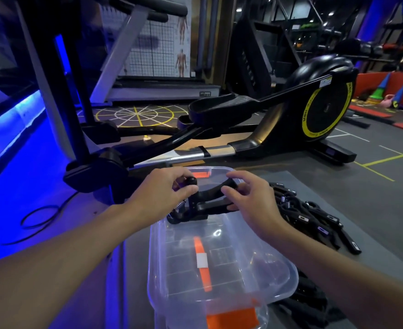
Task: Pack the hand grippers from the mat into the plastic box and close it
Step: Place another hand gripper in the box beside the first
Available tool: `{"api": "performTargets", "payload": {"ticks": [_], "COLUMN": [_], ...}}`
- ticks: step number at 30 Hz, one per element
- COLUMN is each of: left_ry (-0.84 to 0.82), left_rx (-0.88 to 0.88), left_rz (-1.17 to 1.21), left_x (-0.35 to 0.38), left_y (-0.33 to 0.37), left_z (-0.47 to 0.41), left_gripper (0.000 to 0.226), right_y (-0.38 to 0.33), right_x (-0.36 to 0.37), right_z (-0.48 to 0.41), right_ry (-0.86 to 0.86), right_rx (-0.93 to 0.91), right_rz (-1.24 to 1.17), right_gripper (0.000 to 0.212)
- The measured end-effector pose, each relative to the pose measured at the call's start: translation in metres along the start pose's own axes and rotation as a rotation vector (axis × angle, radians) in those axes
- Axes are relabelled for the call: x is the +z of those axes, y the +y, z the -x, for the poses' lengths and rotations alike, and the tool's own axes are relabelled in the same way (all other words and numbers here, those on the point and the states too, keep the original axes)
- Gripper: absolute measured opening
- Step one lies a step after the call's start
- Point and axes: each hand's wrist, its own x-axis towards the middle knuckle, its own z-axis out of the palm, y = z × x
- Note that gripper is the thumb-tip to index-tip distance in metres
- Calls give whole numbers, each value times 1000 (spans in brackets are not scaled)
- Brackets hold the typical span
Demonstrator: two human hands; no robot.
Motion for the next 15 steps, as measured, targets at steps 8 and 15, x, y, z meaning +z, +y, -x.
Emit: {"api": "performTargets", "payload": {"ticks": [8, 15], "left_ry": [23, 19], "left_rx": [-16, -49], "left_rz": [-2, -130], "left_x": [6, 9], "left_y": [-20, -57], "left_z": [-10, -14], "left_gripper": [12, 36], "right_y": [15, 54], "right_x": [32, 64], "right_z": [-27, -54], "right_ry": [94, 160], "right_rx": [167, 241], "right_rz": [-274, -197], "right_gripper": [19, 19]}}
